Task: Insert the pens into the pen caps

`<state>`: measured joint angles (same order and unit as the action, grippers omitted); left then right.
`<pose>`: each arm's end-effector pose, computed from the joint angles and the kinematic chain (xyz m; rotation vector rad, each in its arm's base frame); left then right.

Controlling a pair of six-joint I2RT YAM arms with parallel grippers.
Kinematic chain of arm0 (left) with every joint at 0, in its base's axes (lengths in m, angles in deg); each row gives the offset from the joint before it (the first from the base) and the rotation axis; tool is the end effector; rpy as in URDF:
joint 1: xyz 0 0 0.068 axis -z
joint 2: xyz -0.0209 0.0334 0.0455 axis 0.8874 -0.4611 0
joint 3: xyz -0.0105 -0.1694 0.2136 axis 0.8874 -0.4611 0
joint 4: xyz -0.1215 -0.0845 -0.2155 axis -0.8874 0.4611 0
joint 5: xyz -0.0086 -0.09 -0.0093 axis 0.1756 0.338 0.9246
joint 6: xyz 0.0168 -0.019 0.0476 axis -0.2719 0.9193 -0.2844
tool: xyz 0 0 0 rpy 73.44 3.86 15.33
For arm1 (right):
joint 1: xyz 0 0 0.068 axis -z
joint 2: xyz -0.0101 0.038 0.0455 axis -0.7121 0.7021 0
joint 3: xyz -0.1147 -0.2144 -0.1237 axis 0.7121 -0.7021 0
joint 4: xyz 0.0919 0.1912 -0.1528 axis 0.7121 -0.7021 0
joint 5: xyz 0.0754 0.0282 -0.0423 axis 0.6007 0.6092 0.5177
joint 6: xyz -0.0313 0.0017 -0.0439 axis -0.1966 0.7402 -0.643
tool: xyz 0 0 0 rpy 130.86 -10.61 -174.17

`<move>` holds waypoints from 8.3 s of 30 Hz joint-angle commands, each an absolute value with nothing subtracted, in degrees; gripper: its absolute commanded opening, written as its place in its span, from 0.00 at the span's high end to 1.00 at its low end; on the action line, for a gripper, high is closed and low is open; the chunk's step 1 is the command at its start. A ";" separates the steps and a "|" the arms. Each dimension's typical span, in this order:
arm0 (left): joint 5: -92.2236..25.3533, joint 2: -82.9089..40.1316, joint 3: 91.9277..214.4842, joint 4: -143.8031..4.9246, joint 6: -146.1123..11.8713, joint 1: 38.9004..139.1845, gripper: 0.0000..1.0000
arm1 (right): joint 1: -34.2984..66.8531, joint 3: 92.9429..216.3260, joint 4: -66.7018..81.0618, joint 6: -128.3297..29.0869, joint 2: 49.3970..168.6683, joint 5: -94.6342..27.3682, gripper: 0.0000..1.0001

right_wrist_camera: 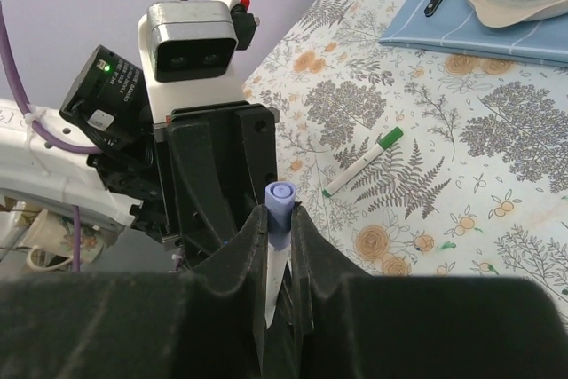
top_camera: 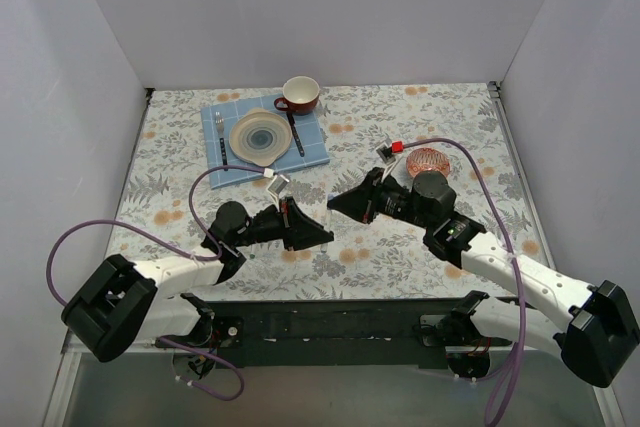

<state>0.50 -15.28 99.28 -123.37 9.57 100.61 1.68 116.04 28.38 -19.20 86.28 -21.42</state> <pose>0.1642 -0.1588 0.2163 -0.0806 2.0281 -2.1470 0.1644 0.1738 0.3039 -0.3977 1.7151 1.3437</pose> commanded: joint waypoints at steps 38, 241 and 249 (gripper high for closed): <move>4.53 -0.12 111.53 -105.22 -8.56 100.51 1.00 | -1.00 134.98 27.90 -27.61 84.46 -18.52 0.28; -64.02 13.76 120.06 -58.72 -17.53 100.34 0.02 | 25.98 124.52 -19.81 -68.80 98.18 -49.19 0.13; -60.69 10.96 118.56 -59.43 -20.24 101.30 0.02 | 28.96 124.26 -22.54 -86.29 99.23 -47.08 0.12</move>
